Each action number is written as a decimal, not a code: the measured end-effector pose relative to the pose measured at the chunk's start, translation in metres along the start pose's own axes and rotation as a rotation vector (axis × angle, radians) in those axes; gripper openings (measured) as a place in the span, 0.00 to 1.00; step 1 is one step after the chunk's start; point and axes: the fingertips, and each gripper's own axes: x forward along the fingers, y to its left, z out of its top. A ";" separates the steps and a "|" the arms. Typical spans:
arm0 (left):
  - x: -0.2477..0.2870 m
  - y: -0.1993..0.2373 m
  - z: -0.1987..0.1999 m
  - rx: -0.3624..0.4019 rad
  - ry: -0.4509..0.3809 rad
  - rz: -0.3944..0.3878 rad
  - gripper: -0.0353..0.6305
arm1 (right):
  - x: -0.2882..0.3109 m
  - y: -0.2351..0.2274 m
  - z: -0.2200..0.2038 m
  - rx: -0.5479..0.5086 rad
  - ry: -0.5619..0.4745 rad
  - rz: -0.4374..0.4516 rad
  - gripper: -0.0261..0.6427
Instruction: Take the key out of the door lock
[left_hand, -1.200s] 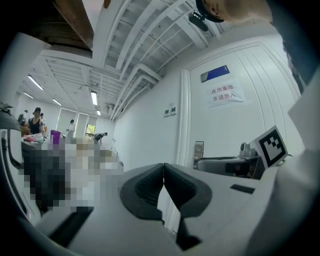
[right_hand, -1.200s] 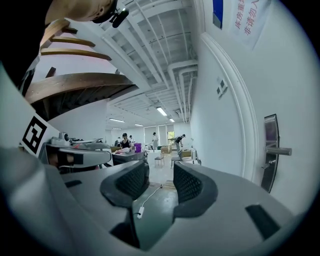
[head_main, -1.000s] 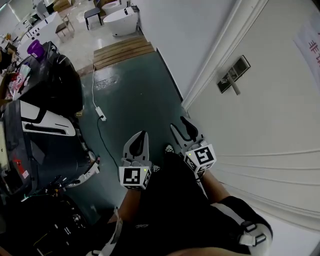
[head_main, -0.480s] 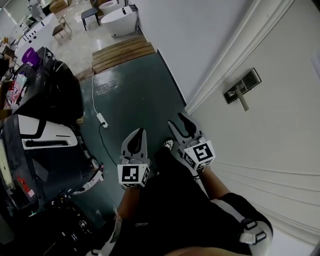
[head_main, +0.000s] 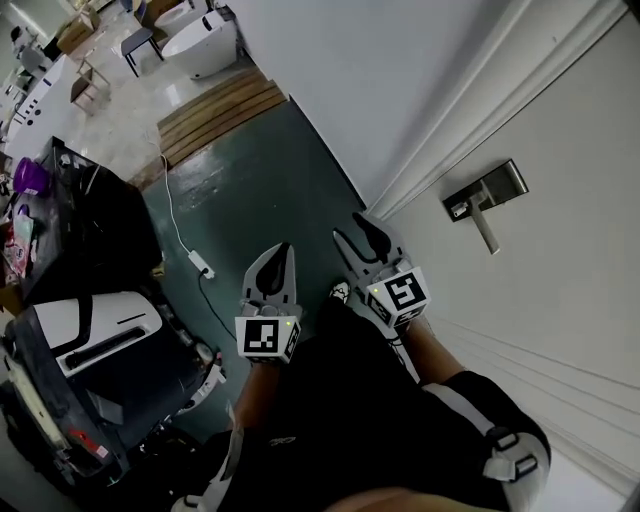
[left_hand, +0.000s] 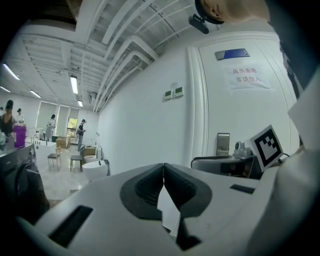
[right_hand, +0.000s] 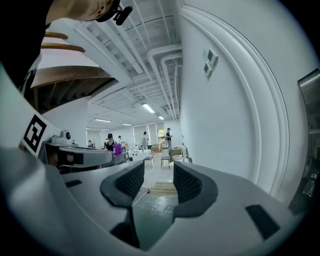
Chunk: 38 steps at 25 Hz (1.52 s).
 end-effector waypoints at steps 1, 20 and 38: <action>0.014 -0.001 0.001 0.008 0.005 -0.020 0.09 | 0.004 -0.010 0.000 0.011 0.009 -0.016 0.32; 0.174 -0.094 0.000 0.080 0.102 -0.601 0.09 | -0.039 -0.140 -0.019 0.171 -0.028 -0.518 0.32; 0.227 -0.132 -0.026 0.104 0.187 -1.083 0.09 | -0.078 -0.165 -0.044 0.312 -0.083 -1.038 0.32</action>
